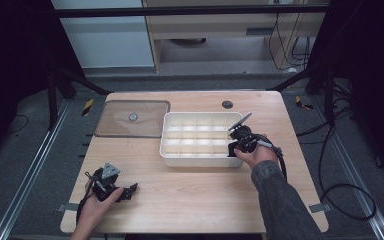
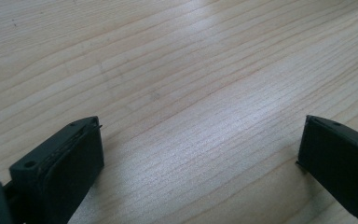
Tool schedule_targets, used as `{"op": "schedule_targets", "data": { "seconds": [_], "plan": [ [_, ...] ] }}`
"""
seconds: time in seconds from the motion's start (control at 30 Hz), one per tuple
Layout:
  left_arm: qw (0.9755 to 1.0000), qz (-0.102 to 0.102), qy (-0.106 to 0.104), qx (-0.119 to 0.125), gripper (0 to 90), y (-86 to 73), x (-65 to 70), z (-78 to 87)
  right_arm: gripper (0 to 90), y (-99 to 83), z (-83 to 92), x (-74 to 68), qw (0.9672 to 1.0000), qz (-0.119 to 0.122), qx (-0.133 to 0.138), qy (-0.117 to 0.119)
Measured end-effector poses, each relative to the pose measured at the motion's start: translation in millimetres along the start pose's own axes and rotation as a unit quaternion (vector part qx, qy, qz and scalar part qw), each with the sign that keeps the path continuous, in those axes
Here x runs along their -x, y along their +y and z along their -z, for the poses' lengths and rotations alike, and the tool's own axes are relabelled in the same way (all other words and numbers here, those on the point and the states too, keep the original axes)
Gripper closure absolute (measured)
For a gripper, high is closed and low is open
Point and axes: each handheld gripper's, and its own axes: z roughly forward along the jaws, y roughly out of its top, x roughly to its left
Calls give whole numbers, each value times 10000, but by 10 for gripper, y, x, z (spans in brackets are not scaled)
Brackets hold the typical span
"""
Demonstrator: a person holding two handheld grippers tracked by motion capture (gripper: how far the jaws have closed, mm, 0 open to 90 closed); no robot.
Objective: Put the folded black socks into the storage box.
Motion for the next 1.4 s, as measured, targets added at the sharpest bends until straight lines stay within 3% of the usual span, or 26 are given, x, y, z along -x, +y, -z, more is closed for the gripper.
{"op": "schedule_targets", "data": {
  "seconds": [0.33,0.6,1.03,1.4],
  "plan": [
    [10000,2,7,0,0,3,1,-3,900,-44,238,42,9993,12,341,-142],
    [10000,31,14,19,0,7,6,-11,900,-96,490,120,9961,-72,873,-136],
    [10000,26,14,14,0,9,6,-11,900,-127,772,153,9857,-108,1670,-188],
    [10000,6,-3,12,0,11,4,-14,900,-200,958,130,9775,-105,2104,-109]
  ]
}}
